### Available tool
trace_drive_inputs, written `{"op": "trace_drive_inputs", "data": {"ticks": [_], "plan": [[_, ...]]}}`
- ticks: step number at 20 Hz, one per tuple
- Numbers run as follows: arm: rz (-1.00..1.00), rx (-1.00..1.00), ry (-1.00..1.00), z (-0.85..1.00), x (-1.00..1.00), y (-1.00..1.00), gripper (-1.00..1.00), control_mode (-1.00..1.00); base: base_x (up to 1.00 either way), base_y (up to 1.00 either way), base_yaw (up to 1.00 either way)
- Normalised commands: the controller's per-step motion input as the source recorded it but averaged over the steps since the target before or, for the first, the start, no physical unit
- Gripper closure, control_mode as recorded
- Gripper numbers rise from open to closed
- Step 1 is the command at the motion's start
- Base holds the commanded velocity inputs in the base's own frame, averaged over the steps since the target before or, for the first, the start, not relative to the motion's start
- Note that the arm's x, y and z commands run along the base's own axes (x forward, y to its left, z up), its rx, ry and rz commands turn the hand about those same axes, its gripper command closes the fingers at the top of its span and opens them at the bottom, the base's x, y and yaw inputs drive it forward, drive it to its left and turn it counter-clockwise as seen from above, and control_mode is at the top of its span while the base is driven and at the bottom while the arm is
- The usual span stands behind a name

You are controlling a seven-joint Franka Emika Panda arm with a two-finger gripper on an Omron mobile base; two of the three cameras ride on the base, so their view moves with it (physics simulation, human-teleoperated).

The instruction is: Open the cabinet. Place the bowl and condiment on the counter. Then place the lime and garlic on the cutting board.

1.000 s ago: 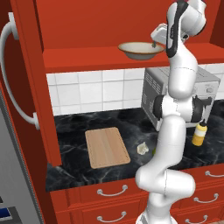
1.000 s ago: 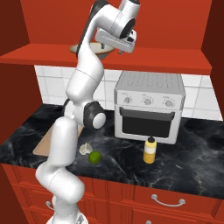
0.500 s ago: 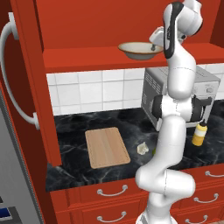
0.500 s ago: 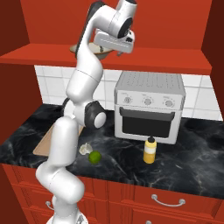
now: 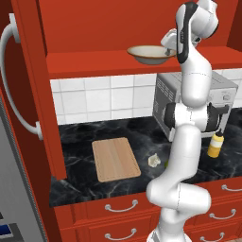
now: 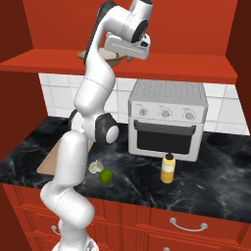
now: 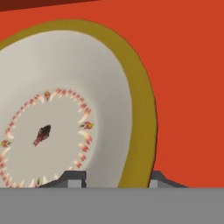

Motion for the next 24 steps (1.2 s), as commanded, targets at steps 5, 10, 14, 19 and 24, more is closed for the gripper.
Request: {"op": "trace_drive_inputs", "data": {"ticks": [5,10,14,19,24], "plan": [[0.00,0.00,0.00,0.15,0.00,0.00,1.00,-1.00,0.00,0.00,0.00],[0.01,0.00,0.00,0.24,-0.35,-0.03,1.00,-1.00,0.00,0.00,0.00],[0.04,-0.01,0.00,0.20,-0.61,0.00,1.00,-1.00,0.00,0.00,0.00],[0.06,-0.01,-0.06,0.30,-0.75,0.00,1.00,-1.00,0.00,0.00,0.00],[0.06,-0.04,-0.16,0.32,-0.85,0.05,1.00,-1.00,0.00,0.00,0.00]]}}
